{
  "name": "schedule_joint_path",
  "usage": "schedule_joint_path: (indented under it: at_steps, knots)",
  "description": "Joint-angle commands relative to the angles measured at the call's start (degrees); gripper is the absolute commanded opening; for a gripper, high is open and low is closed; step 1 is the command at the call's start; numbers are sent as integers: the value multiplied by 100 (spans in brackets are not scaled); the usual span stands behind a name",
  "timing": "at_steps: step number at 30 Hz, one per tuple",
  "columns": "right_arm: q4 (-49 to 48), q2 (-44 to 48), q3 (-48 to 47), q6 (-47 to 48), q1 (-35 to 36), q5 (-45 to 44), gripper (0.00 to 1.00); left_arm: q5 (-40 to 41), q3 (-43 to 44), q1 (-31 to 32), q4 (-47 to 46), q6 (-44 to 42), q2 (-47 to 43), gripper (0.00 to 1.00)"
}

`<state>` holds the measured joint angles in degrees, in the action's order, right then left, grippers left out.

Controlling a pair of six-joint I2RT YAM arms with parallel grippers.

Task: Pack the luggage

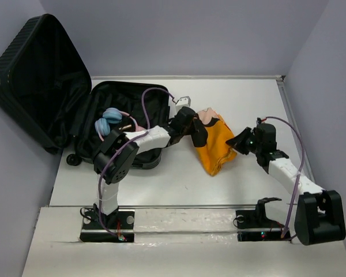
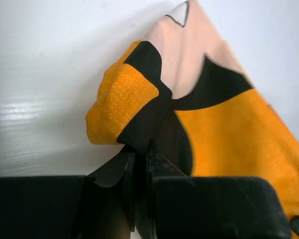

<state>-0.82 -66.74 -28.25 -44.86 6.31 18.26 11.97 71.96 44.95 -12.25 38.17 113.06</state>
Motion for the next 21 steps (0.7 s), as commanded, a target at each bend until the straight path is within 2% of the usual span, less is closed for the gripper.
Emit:
schedule_joint_path:
  at_steps: [1, 5, 8, 10, 12, 16, 17, 19, 20, 21]
  knots:
    - [-164, 644, -751, 101, 169, 327, 7, 7, 247, 49, -165, -240, -1276, 6]
    - [-111, 558, -1374, -14, 678, 275, 7, -1, 634, -179, 301, -442, -1812, 6]
    - [-120, 14, -2209, -66, 1161, 143, 7, 8, 836, -679, 662, -600, -2243, 5]
    - [-164, -357, -2982, -102, 1425, 64, 7, -97, 1021, -1285, 855, -714, -2524, 5]
    - [-182, -1066, -3553, -84, 1838, -50, 7, -238, 1267, -1750, 1180, -776, -2683, 5]
    - [-129, -2595, -5378, -163, 2453, 2, 7, -318, 1452, -3128, 1655, -943, -2877, 5]
    - [-68, -3251, -5688, -189, 2559, 19, 7, -344, 1409, -3350, 1691, -952, -2885, 5]
    - [20, -3913, -6286, -330, 2901, 28, 7, -283, 1408, -3763, 1970, -978, -2790, 7]
    - [99, -4587, -6890, -382, 3016, 72, 7, -222, 1573, -4174, 2164, -996, -2580, 17]
    - [369, -4942, -7261, -374, 3208, 98, 20, -186, 1688, -4335, 2635, -1040, -2465, 58]
